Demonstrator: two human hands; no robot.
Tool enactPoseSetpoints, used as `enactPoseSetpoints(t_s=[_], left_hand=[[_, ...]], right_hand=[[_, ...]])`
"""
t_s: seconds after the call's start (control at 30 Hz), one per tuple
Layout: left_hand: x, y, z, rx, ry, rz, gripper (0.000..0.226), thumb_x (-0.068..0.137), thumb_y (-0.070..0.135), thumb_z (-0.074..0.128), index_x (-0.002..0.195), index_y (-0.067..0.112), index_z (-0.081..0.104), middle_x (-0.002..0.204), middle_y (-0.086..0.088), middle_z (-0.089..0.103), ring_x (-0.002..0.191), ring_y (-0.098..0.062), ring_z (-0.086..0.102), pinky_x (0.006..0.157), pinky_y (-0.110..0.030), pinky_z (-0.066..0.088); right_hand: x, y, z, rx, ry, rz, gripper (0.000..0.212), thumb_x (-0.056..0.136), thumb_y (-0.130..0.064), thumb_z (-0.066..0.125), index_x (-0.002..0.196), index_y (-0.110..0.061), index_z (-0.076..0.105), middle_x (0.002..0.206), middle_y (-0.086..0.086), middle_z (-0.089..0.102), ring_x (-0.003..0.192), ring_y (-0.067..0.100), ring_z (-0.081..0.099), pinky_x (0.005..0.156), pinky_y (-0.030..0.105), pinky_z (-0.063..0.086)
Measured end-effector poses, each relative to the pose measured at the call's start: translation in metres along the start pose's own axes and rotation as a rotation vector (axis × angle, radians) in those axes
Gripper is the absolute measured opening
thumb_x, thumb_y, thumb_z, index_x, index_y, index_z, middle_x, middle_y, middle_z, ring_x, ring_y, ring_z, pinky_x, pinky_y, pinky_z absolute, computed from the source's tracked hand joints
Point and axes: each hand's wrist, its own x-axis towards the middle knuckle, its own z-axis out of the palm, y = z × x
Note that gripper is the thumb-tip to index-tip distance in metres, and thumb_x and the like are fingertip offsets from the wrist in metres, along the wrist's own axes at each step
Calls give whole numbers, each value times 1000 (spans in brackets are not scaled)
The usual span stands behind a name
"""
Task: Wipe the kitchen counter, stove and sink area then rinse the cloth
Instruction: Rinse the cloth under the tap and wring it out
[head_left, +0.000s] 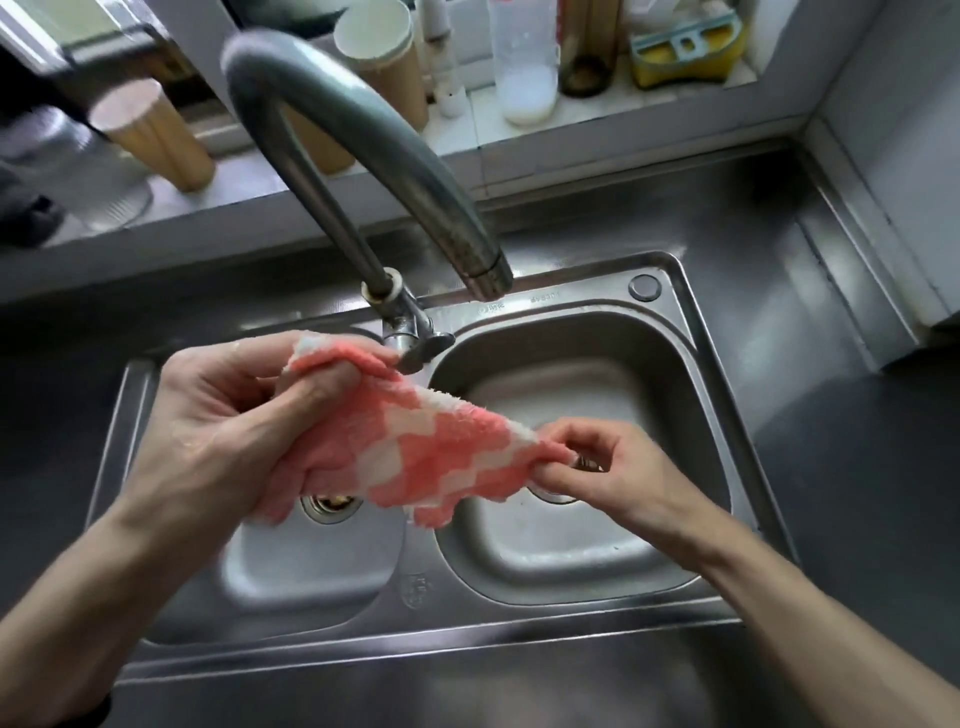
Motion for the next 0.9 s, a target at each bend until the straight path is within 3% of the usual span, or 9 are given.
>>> enactPoseSetpoints(t_s=[0.13,0.27,0.37,0.47,0.6,0.67,0.77,0.83,0.9], left_hand=[[-11,21,-12,-50,103,-57,18,90,26,69,96,26,85,91,-2,82,73,-11,74,57,-16,57],[-21,37,-29,-24,170,-64,18,88,24,71,96,30,86,89,8,70,88,-6,65,74,-12,53],[-28,52,-40,7,155,-73,18,89,25,71,100,28,86,107,9,73,103,-3,68,86,-11,53],[-35,72,-45,-100,63,-49,20,97,18,66,108,20,83,110,-3,81,104,-17,77,88,-21,59],[-39,89,-36,-253,184,-71,23,97,28,64,107,18,82,102,-8,81,94,-15,77,80,-19,59],[-41,88,-23,-269,222,-136,21,97,27,64,101,17,82,98,-10,81,90,-17,74,78,-22,59],[-40,81,-11,-287,278,-208,20,101,11,62,97,12,81,95,-16,80,89,-28,73,83,-40,62],[-40,79,-13,-345,338,-237,20,102,8,59,103,6,79,100,-19,79,100,-42,75,93,-60,59],[-37,80,-21,-370,381,-240,21,103,10,59,103,7,79,104,-21,79,106,-45,73,99,-66,55]], right_hand=[[-23,-37,-9,15,44,2,11,83,-3,83,85,-11,75,98,7,80,89,13,74,81,21,55],[-49,-87,-20,-71,61,-12,27,71,-24,95,75,-18,70,98,7,81,94,18,76,87,28,60],[-68,-130,-23,-98,90,-51,32,71,-20,94,72,-15,63,85,12,75,82,22,71,77,26,56],[-89,-181,-23,-12,118,-89,34,69,-26,91,77,-11,61,71,13,66,66,25,63,62,24,55],[-117,-223,-11,47,137,-65,30,81,-44,86,103,-25,77,98,9,79,87,23,77,71,25,61],[-123,-219,1,-76,191,-31,15,91,-30,79,103,-21,80,98,13,80,89,28,76,76,30,63],[-119,-218,16,-128,322,-49,13,93,-4,71,102,-7,80,95,26,76,92,50,71,90,59,58],[-115,-231,18,-130,356,-105,18,90,1,74,104,-8,80,97,26,76,89,38,73,91,54,58],[-112,-242,15,-155,330,-161,19,84,1,79,100,-9,81,95,19,78,87,21,73,81,32,59]])
